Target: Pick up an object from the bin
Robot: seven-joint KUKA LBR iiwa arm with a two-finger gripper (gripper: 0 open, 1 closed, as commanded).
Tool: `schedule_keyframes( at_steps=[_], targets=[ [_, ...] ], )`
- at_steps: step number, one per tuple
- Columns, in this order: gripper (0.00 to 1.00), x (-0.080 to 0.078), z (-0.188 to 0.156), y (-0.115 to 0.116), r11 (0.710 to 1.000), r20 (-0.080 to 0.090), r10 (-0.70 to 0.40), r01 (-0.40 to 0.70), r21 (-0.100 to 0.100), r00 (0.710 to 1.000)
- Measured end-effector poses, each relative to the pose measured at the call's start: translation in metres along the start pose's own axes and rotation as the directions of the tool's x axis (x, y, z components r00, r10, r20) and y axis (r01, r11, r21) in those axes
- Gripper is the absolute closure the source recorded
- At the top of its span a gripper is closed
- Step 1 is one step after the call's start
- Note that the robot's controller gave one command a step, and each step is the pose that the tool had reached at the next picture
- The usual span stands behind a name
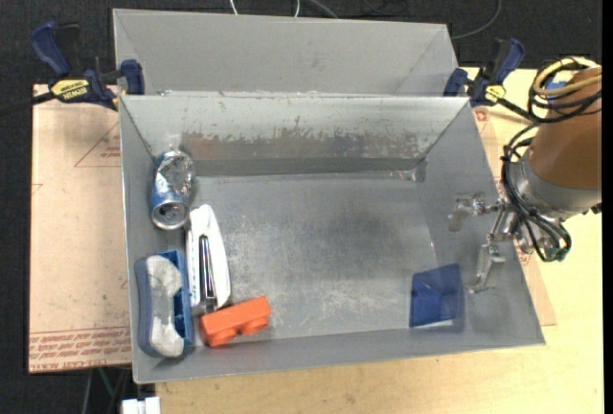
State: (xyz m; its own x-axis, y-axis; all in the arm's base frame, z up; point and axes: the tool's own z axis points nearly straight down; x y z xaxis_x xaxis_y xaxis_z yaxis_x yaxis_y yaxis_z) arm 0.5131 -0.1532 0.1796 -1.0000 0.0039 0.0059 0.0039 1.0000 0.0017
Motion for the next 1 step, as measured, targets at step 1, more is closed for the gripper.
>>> schedule_keyframes(
  at_steps=[1],
  targets=[
    [0.00,-0.0020,-0.0037,0.0008,1.000,0.007,-0.005,0.005,0.002,1.000]
  ],
)
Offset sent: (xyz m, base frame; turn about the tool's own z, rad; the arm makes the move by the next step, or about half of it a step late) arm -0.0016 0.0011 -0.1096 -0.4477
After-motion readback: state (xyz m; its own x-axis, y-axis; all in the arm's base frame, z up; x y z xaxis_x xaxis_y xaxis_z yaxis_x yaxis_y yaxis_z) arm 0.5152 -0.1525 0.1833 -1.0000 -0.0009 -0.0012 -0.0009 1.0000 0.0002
